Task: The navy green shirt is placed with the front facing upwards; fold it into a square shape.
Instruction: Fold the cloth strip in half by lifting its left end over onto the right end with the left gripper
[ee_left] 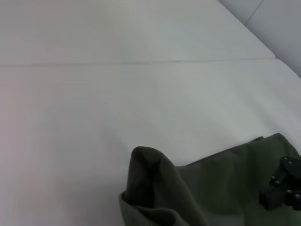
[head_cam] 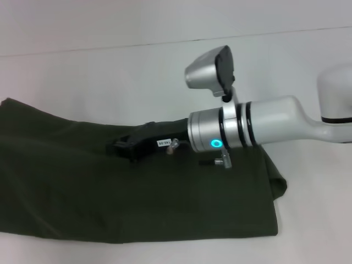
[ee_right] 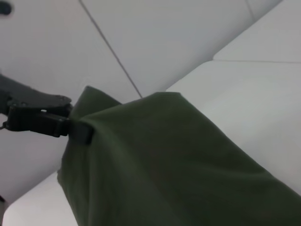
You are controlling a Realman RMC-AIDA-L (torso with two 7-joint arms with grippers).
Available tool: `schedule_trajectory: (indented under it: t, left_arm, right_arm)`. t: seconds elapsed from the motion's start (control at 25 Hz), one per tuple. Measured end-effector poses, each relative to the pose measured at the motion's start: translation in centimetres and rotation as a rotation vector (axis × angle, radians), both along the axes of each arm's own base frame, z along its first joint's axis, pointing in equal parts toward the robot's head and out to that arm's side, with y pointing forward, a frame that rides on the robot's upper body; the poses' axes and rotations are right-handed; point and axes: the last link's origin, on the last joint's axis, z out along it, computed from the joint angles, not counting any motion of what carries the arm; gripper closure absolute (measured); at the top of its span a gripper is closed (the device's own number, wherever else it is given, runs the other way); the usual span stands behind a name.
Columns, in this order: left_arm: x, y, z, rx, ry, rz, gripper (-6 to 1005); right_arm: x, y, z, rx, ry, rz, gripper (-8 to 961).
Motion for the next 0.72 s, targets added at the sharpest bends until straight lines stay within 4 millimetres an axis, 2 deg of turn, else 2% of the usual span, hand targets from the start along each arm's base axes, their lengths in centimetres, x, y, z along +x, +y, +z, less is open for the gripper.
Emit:
schedule_trajectory:
  t: [0.36,0.72]
  left_arm:
    - [0.1,0.4,-1.3,-0.039,-0.018,0.0,966]
    - [1.2,0.6,-1.2,-0.042,-0.056,-0.041,966]
  right_arm:
    - [-1.4,0.6,-1.5,0.031,-0.1,0.094,887]
    - [-2.3,0.6,-2.4,0.026,-0.169,0.155,872]
